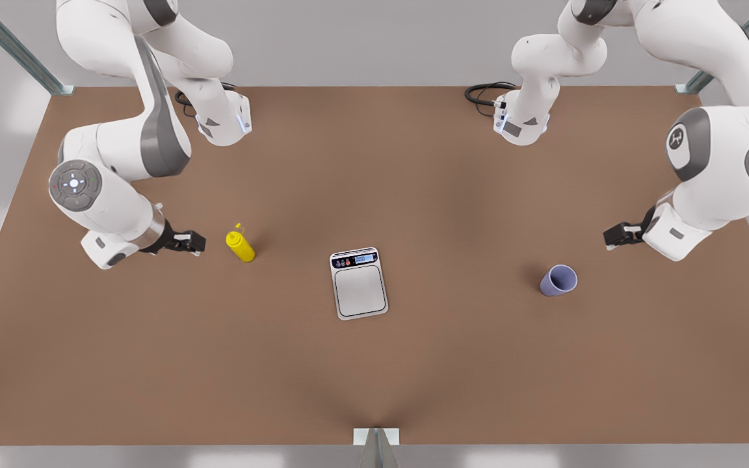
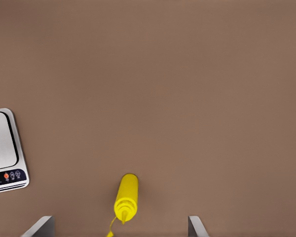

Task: Move cup to the weight, pick up sauce bottle, pour sauce

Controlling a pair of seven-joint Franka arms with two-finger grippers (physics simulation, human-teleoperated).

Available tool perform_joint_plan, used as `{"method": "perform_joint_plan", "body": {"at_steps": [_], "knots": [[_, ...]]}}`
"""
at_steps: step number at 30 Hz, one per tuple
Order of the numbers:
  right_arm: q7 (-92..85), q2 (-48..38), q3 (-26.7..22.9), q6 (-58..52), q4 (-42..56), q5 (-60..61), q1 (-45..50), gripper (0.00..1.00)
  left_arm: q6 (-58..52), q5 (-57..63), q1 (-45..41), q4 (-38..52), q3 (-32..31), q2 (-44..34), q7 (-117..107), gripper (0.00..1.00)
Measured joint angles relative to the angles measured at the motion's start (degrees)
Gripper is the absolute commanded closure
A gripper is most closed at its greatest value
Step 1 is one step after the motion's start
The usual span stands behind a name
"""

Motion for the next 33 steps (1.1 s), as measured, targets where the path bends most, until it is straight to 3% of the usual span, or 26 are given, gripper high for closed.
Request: {"method": "perform_joint_plan", "body": {"at_steps": [4, 6, 9, 12, 16, 18, 25, 33], "knots": [[-1.8, 0.5, 0.0, -2.0, 2.2, 3.9, 0.8, 0.00, 2.5, 0.2, 0.1, -4.1, -0.1, 6.3, -0.1, 0.00], [-4.4, 0.5, 0.0, -2.5, 2.2, 4.6, 1.2, 0.00, 17.4, 0.2, 0.1, -16.4, 0.0, 6.3, -0.2, 0.00], [-42.1, 0.6, -0.2, -8.4, 4.8, 17.7, -8.7, 0.00, 27.6, 0.2, 1.8, -23.6, 0.1, 6.9, -0.2, 0.00], [-73.2, 1.9, -0.3, -11.8, 4.5, 29.1, -16.4, 0.00, 30.7, 0.2, 3.4, -25.5, 0.2, 8.1, -0.1, 0.00], [-122.1, 14.1, -0.4, -6.8, -12.2, 47.9, -27.1, 0.00, 35.9, 0.2, 4.1, -30.0, 0.2, 8.6, -0.1, 0.00], [-137.4, 22.9, -0.4, -6.1, -14.2, 51.2, -28.7, 0.00, 35.9, 0.2, 4.7, -30.1, 0.2, 9.1, -0.1, 0.00], [-155.4, 29.2, -0.4, -5.4, -19.7, 54.1, -31.0, 0.00, 37.8, 0.1, 4.6, -30.1, 0.2, 11.7, -0.1, 0.00], [-158.9, 32.7, -0.4, -2.7, -21.0, 54.1, -27.1, 0.00, 40.2, 0.2, 4.5, -30.0, 0.2, 14.9, 0.0, 0.00]]}}
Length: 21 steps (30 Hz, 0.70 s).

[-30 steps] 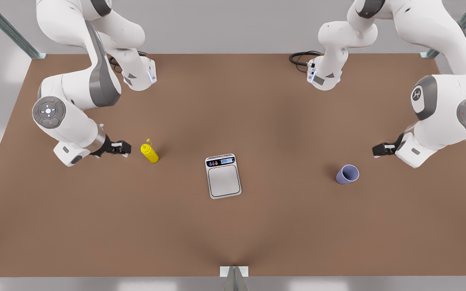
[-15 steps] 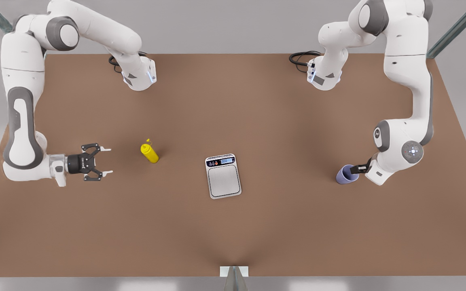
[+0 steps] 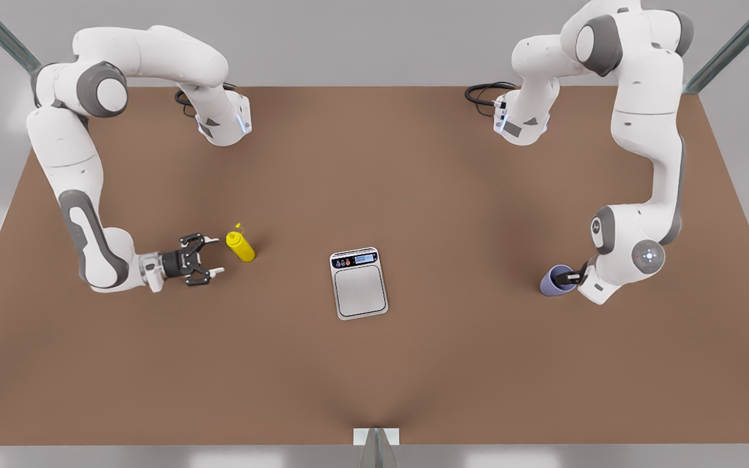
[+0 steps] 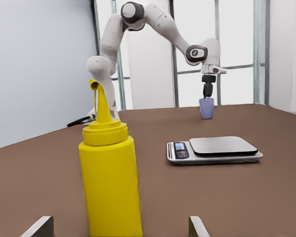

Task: Move cup to the weight, pick up sauce bottle, pour sauce

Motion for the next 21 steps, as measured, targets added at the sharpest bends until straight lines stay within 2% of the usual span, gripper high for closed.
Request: {"method": "perform_joint_plan", "body": {"at_steps": [2, 4, 6, 8, 11, 21], "knots": [[0.0, 0.0, 0.1, 0.1, -0.5, 0.0, 0.4, 0.00, 0.0, 0.0, 0.0, 0.0, 0.0, 0.8, 0.0, 0.03], [0.0, 0.0, 0.3, 0.1, -0.8, 0.0, 0.5, 0.00, -0.1, 0.1, 0.0, -0.1, -0.1, 1.1, 0.1, 0.33], [0.0, 0.0, 0.4, -0.1, -0.9, 0.0, 1.3, 0.00, -0.2, 0.1, 0.0, -0.1, -0.1, 1.1, 0.3, 0.53], [0.1, -0.1, 0.4, -0.1, -1.3, 0.8, 2.1, 0.00, -0.6, 0.1, 0.0, -0.1, -0.1, 1.2, 0.1, 0.66], [0.0, -0.2, 0.5, -0.1, -2.1, 1.1, 2.7, 0.00, -0.6, 0.1, -0.1, -0.1, -0.1, 1.5, 0.1, 0.79], [0.1, -0.5, 2.2, -0.5, -4.0, 4.0, 4.6, 0.00, -0.7, 0.5, -1.6, 0.2, -0.4, 0.8, -4.8, 0.79]]}}
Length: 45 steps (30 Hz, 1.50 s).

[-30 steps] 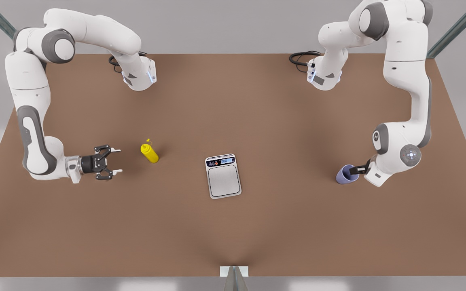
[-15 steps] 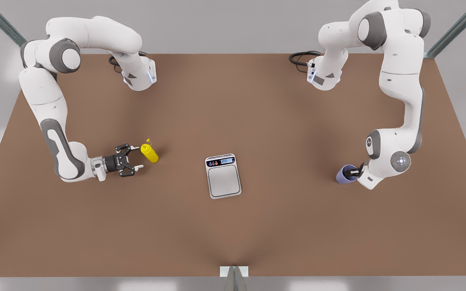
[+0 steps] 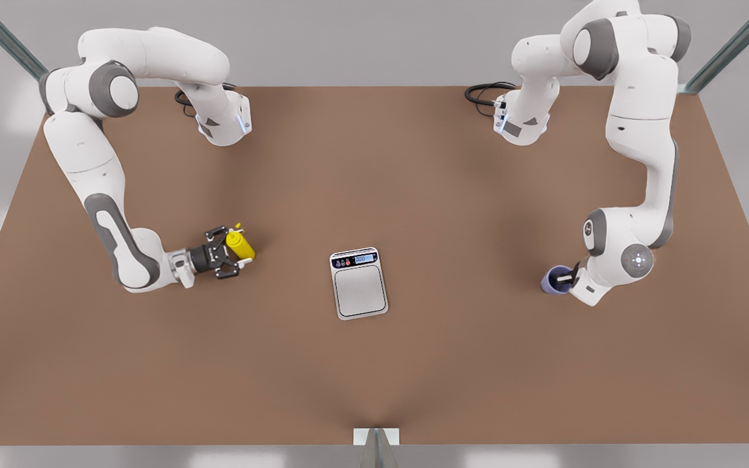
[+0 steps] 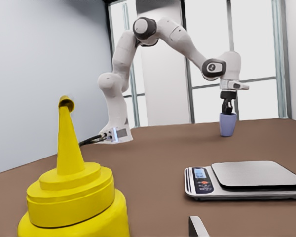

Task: Move cup to the weight, pick up sauce bottle, pour sauce

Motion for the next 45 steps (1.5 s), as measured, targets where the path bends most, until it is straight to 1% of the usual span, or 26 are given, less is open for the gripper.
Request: {"method": "perform_joint_plan", "body": {"at_steps": [1, 2, 3, 4, 5, 8, 9, 11, 13, 14, 16, 17, 19, 21, 22, 26, 28, 31, 34, 40, 41, 42, 45], "knots": [[0.0, 0.0, 0.0, -0.3, 0.1, 0.0, 0.0, 0.00, -1.3, 0.4, -0.5, 0.1, 0.0, -1.3, -1.6, 0.79], [0.0, 0.0, 0.1, -0.4, 0.1, 0.0, -0.1, 0.12, -3.9, 0.9, -1.2, 0.6, -0.7, -2.9, -3.0, 0.79], [0.1, 0.0, 0.0, -0.4, 0.1, 0.0, -0.3, 0.27, -5.2, 0.9, -1.3, 0.9, -1.1, -4.1, -3.6, 0.79], [0.2, 0.0, 0.0, -0.3, 0.1, -0.1, -0.4, 0.45, -6.2, 0.7, -1.3, 1.3, -1.8, -5.0, -3.8, 0.79], [0.5, 0.0, -0.1, 0.0, 0.1, -0.5, -0.6, 0.51, -7.4, 0.4, -2.6, 2.6, -3.4, -5.4, -6.5, 0.79], [0.5, 0.0, -0.1, 0.1, 0.1, -0.8, -0.4, 0.57, -8.9, -1.2, -13.5, 6.3, -3.6, -5.3, -23.3, 0.79], [0.4, 0.0, -0.1, 0.1, 0.1, -0.8, -0.4, 0.57, -8.9, -2.8, -17.5, 8.5, -3.6, -4.7, -28.8, 0.79], [0.4, 0.0, -0.1, 0.1, 0.2, -1.2, -0.3, 0.58, -8.8, -5.6, -21.7, 10.3, -3.6, -3.6, -36.4, 0.79], [2.3, -0.2, -0.1, -0.6, 0.5, -2.1, -0.1, 0.58, -8.7, -7.7, -26.9, 15.9, -3.6, 0.3, -47.7, 0.79], [3.1, -0.7, -0.1, -1.7, 1.0, -2.9, -0.1, 0.58, -8.5, -8.5, -28.6, 17.2, -3.6, 1.5, -50.9, 0.79], [11.5, -7.2, 0.0, -5.4, 2.5, -5.1, -0.5, 0.58, -8.2, -9.6, -32.2, 23.8, -3.5, 6.8, -59.1, 0.79], [16.6, -10.8, 0.0, -7.1, 4.4, -6.1, -0.1, 0.58, -7.2, -9.9, -33.1, 26.4, -3.5, 9.0, -61.2, 0.79], [25.8, -11.3, 2.8, -10.0, 12.3, -9.8, 0.0, 0.58, -2.7, -10.3, -35.1, 27.0, -3.5, 11.2, -64.5, 0.79], [32.4, -11.2, 6.1, -11.3, 18.1, -13.0, 0.1, 0.58, -1.7, -10.6, -37.4, 27.0, -3.5, 12.2, -66.1, 0.79], [34.9, -11.3, 6.6, -11.3, 20.7, -15.6, 1.1, 0.58, 0.1, -10.7, -39.1, 27.1, -3.4, 12.9, -67.5, 0.79], [45.7, -11.3, 8.3, -11.3, 28.3, -24.2, 5.5, 0.57, 3.4, -10.4, -40.5, 27.5, -3.4, 14.4, -68.8, 0.79], [47.9, -11.3, 8.8, -11.2, 29.4, -26.5, 6.5, 0.57, 6.1, -10.0, -41.9, 27.5, -3.3, 15.2, -68.8, 0.79], [51.9, -11.2, 8.7, -11.0, 32.9, -31.3, 9.4, 0.57, 6.2, -9.2, -41.8, 29.1, -3.2, 16.3, -69.1, 0.79], [55.5, -11.2, 8.4, -9.1, 34.2, -35.4, 12.6, 0.57, 6.3, -8.6, -41.8, 30.5, -2.8, 17.6, -69.5, 0.79], [60.4, -11.2, 8.6, -7.8, 36.6, -39.2, 15.0, 0.58, 6.3, -7.3, -40.9, 31.2, -2.8, 18.0, -69.6, 0.79], [61.8, -11.2, 8.6, -7.7, 37.4, -40.0, 15.6, 0.58, 6.3, -7.2, -40.8, 31.2, -2.8, 18.0, -69.8, 0.17], [62.1, -11.2, 8.6, -7.6, 37.5, -40.1, 15.5, 0.58, 6.3, -7.2, -40.9, 31.2, -2.8, 18.0, -69.9, 0.00], [62.6, -11.0, 8.3, -4.8, 37.4, -40.1, 15.7, 0.58, 6.4, -7.1, -40.9, 31.2, -2.8, 18.0, -69.9, 0.00]]}}
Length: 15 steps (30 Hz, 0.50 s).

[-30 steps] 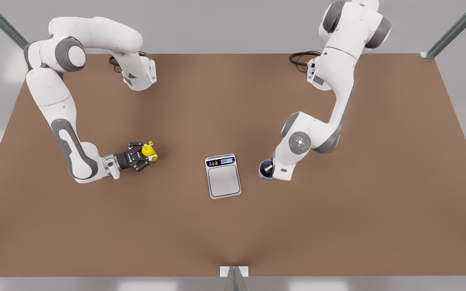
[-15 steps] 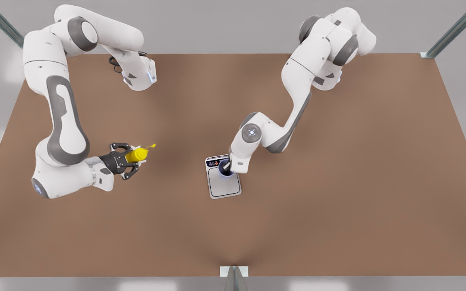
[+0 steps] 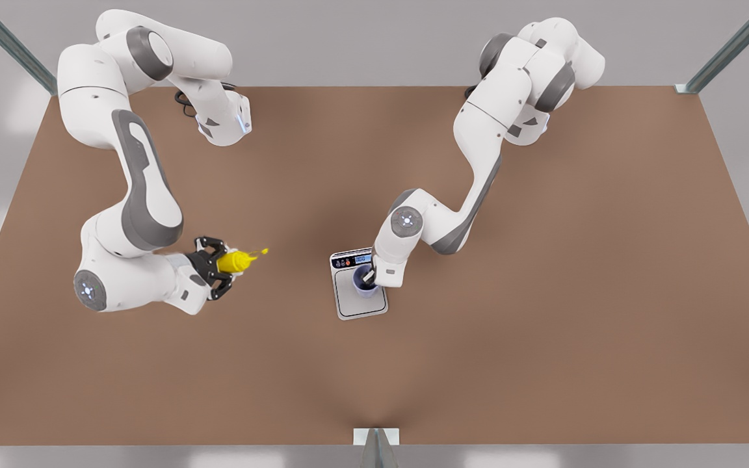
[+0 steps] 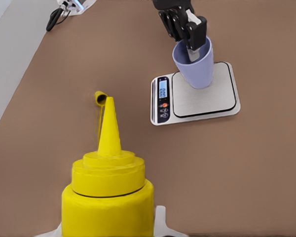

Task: Move cup to the weight, pick up sauce bottle, pour sauce

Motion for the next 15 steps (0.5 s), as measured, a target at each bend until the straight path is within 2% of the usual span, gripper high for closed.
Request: {"method": "perform_joint_plan", "body": {"at_steps": [11, 15], "knots": [[4.3, 1.0, 0.2, 5.8, 0.1, 4.8, 2.0, 0.58, -0.8, 0.6, 0.7, 0.9, 0.0, -0.9, 0.0, 0.00], [3.9, 1.0, 0.0, 5.8, 0.1, 5.1, 1.6, 0.58, -7.2, 0.4, 0.6, 2.8, 0.1, -2.8, -0.1, 0.00]]}}
